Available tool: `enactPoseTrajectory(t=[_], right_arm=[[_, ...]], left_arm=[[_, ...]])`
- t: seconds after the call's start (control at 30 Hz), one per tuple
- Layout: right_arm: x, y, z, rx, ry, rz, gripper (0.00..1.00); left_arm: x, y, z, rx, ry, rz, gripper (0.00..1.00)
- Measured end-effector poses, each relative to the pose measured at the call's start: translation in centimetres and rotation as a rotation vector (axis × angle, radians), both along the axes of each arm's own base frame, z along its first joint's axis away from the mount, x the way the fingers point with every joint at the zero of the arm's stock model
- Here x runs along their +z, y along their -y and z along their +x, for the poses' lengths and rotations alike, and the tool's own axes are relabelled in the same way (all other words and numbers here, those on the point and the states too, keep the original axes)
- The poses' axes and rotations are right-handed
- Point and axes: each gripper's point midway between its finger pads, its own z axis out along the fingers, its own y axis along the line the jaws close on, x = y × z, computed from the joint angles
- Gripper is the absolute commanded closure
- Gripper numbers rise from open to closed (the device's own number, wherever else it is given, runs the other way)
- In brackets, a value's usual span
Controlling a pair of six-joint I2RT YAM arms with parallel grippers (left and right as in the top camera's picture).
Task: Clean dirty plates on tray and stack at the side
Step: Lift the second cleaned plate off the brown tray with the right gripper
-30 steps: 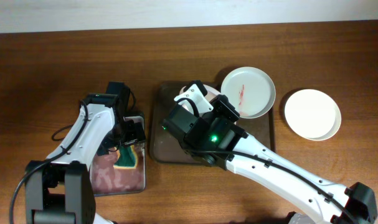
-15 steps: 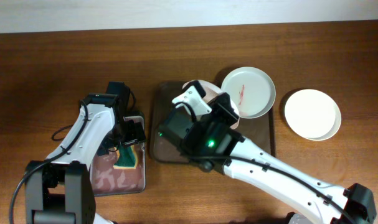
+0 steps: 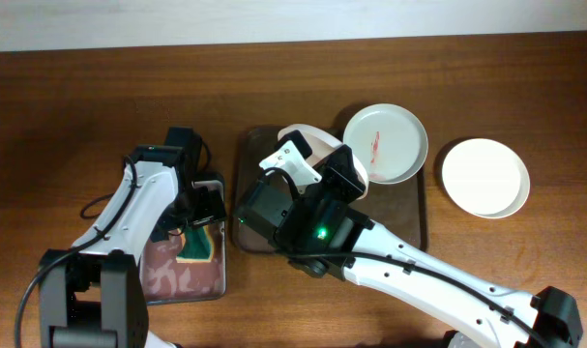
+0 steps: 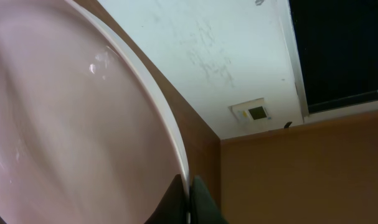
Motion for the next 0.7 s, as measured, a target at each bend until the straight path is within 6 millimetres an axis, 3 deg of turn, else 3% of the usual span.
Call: enactPoseTrajectory(t=[0.6,0.7], right_arm=[[-0.13,0.11,-0.08,0.001,-0.010,-0.009,0.96],[-0.53,0.93,0.08,-0.014,-0.041,-0.014,0.96]], left_arm=[[0.00,0.01,-0.01,0.000,0.000,0.000,0.00],[0.00,0.00,-0.01,0.000,0.000,0.000,0.01]])
